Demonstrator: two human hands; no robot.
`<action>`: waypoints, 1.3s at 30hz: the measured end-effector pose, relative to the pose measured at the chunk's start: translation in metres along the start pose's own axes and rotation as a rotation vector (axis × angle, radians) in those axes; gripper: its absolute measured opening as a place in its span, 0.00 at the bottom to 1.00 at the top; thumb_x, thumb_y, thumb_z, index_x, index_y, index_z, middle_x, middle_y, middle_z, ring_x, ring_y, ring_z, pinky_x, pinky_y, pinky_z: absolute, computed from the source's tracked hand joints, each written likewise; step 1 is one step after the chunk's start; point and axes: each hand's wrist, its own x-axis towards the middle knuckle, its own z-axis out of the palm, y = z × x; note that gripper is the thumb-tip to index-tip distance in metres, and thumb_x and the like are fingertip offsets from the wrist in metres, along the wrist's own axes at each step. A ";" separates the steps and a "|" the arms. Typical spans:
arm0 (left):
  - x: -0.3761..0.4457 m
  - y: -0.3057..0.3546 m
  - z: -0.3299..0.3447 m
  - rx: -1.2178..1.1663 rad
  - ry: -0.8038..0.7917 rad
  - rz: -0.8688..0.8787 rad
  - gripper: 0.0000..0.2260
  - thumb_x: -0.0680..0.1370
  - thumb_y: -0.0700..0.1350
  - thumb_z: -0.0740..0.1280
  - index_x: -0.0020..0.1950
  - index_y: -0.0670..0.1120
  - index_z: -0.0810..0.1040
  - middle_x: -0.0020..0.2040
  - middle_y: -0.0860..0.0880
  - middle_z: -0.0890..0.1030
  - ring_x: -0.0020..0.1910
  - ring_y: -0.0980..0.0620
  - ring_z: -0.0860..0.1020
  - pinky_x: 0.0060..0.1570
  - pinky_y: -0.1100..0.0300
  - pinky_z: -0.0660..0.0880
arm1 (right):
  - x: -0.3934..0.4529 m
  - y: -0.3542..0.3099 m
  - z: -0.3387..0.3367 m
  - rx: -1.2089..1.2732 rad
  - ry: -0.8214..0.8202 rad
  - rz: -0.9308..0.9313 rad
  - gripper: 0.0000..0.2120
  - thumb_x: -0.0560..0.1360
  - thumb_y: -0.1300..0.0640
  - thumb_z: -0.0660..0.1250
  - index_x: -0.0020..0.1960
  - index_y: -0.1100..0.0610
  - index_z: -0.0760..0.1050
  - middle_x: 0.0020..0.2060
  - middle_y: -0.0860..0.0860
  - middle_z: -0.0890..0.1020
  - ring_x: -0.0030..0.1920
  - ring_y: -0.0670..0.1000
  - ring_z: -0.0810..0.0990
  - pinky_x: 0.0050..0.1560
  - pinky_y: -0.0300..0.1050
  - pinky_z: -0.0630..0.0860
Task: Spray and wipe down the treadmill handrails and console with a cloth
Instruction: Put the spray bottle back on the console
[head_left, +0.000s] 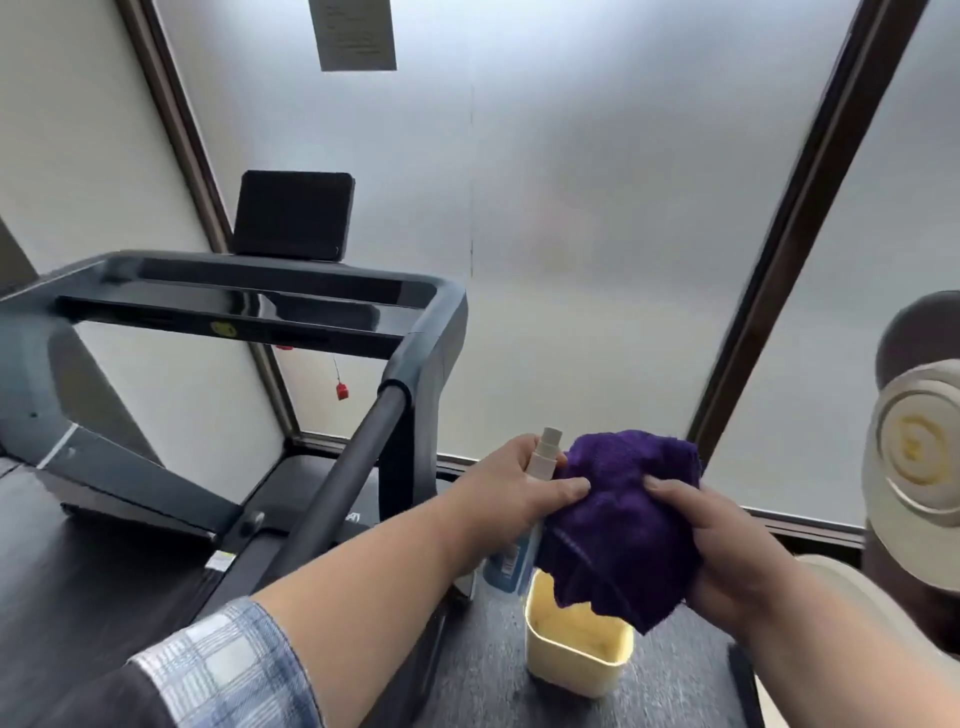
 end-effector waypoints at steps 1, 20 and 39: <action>0.009 0.001 -0.007 -0.006 -0.012 -0.005 0.20 0.67 0.57 0.75 0.55 0.53 0.77 0.52 0.50 0.83 0.53 0.51 0.82 0.61 0.48 0.77 | 0.012 -0.004 0.004 0.011 -0.014 0.008 0.15 0.79 0.62 0.62 0.64 0.60 0.76 0.56 0.65 0.83 0.55 0.65 0.83 0.54 0.58 0.81; 0.156 0.079 -0.095 0.232 0.696 0.121 0.29 0.76 0.49 0.69 0.72 0.61 0.58 0.62 0.54 0.74 0.61 0.52 0.76 0.65 0.50 0.72 | 0.203 -0.086 -0.028 0.226 -0.163 0.247 0.16 0.72 0.59 0.65 0.58 0.63 0.79 0.52 0.61 0.84 0.46 0.58 0.86 0.51 0.58 0.82; 0.280 0.025 -0.231 0.233 1.115 -0.016 0.24 0.77 0.43 0.72 0.70 0.52 0.68 0.57 0.52 0.77 0.55 0.50 0.77 0.51 0.60 0.72 | 0.295 -0.097 0.046 0.144 -0.464 0.403 0.18 0.72 0.60 0.64 0.60 0.65 0.79 0.55 0.63 0.84 0.50 0.60 0.86 0.49 0.53 0.84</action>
